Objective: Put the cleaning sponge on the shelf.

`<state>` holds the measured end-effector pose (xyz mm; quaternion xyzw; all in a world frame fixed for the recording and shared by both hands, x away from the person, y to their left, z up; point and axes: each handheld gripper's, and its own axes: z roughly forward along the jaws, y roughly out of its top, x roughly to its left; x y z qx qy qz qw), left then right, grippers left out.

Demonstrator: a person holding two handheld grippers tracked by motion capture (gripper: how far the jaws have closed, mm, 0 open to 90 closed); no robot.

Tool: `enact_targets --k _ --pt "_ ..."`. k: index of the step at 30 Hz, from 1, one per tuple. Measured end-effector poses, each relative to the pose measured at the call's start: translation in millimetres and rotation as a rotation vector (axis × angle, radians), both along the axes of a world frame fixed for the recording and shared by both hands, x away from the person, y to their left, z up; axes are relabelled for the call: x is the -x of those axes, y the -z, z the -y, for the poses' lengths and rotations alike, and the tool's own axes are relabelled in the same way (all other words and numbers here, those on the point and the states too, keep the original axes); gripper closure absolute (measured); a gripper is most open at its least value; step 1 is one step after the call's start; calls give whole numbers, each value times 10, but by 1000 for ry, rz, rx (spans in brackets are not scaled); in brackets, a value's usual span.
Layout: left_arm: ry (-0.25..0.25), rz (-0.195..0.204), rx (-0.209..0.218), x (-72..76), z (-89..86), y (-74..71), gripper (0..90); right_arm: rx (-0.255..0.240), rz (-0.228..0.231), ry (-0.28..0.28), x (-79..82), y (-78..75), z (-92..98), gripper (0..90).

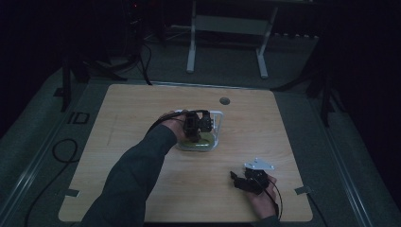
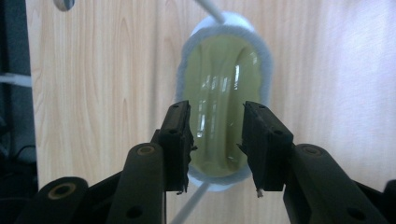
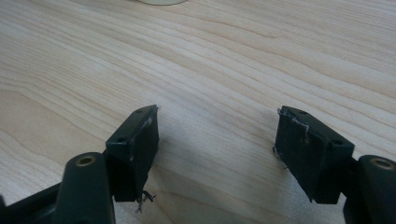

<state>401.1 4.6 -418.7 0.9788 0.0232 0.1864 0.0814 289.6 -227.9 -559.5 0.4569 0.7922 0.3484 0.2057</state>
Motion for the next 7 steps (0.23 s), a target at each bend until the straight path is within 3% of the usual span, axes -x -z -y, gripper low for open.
enact_targets --k 7 --pt "-25 0 69 91 -65 -149 639 -1 1 0 0 1 -1 299"
